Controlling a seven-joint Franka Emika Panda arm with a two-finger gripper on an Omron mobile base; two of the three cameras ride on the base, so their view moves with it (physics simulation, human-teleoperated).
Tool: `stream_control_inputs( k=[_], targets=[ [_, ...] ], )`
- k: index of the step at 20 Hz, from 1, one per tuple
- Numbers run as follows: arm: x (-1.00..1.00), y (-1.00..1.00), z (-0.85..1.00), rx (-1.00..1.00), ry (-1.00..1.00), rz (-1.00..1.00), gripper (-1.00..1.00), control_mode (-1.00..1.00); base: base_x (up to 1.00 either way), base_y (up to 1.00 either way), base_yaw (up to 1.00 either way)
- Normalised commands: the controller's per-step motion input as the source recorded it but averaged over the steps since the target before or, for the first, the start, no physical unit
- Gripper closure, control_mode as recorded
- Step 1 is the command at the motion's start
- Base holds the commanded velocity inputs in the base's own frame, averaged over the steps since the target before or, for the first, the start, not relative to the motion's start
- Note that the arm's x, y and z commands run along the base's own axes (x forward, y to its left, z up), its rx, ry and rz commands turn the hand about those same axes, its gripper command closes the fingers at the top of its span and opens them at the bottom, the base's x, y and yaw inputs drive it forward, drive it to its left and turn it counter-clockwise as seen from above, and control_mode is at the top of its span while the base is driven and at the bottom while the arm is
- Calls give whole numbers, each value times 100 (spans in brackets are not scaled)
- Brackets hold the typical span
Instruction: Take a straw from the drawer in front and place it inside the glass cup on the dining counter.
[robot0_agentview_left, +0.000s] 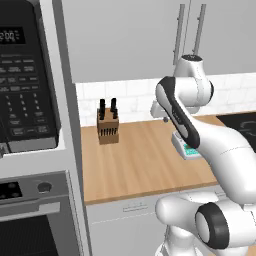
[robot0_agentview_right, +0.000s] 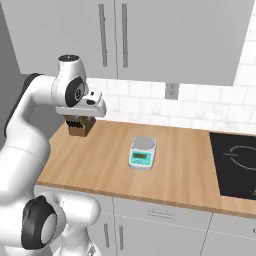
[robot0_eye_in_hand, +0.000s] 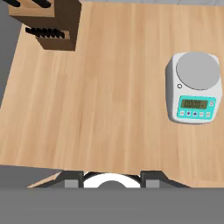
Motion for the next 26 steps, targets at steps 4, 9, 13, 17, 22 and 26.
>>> stream_control_inputs(
  k=[4,9,13,17,22,26],
  targets=[
    [0,0,0,0,0,0,-100,100,-11,0,6],
    [0,0,0,0,0,0,-100,100,-61,-11,38],
    [0,0,0,0,0,0,-100,100,-64,-28,54],
    [0,0,0,0,0,0,-100,100,-56,-49,56],
    [0,0,0,0,0,0,-100,100,-36,-61,55],
    [0,0,0,0,0,0,-100,100,-24,-52,51]
  ],
)
